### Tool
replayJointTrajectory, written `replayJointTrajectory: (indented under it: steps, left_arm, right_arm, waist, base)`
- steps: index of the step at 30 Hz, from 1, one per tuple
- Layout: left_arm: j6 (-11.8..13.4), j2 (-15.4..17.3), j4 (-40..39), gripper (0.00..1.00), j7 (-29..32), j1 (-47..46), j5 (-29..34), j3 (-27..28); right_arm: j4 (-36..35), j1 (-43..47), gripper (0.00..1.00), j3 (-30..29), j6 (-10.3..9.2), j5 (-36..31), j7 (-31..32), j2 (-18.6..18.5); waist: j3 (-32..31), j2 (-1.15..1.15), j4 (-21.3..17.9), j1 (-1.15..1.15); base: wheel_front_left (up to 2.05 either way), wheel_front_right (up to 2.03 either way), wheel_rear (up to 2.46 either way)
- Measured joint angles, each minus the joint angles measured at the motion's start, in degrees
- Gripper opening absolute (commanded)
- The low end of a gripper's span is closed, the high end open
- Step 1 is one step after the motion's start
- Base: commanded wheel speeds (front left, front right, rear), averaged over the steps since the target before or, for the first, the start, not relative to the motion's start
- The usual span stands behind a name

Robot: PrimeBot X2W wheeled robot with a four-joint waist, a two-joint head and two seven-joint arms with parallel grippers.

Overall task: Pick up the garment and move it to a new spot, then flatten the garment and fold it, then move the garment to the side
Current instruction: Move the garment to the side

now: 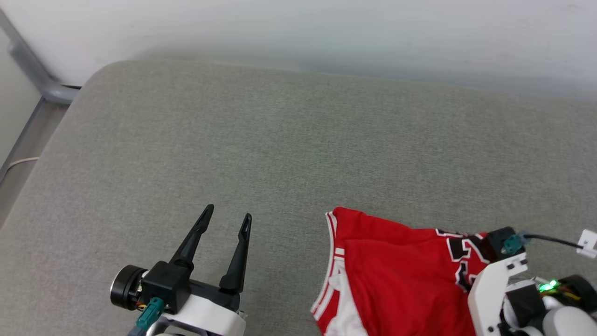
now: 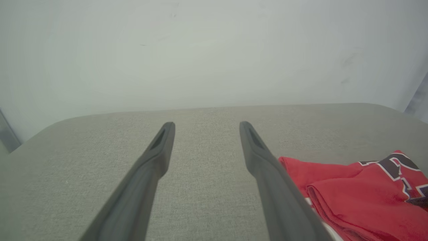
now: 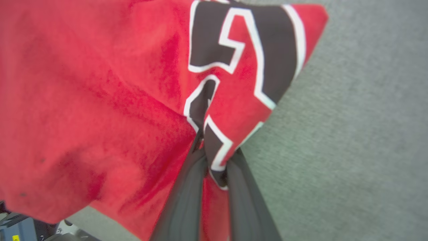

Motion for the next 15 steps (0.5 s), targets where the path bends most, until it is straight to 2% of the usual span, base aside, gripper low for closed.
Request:
replayJointTrajectory:
  steps: [9,15]
  left_arm:
    - [0.0,-0.2,-1.3,1.0,0.0,-0.2,-0.4,-0.6]
    - [0.0,0.1,-3.0,1.0,0.0,-3.6,0.1,-3.7]
  right_arm:
    - [-4.0,-5.3,0.0,5.5,-0.03,-1.4,-0.7,-12.8]
    - [-3.4,-10.9,0.0,9.0,-0.03,-1.3,-1.7,-25.1]
  waist:
    - [0.0,0.0,-4.2,0.0]
    - [3.1,0.0,-7.3,-0.01]
  base:
    - [0.0,0.0,0.0]
    - [0.0,0.0,0.0]
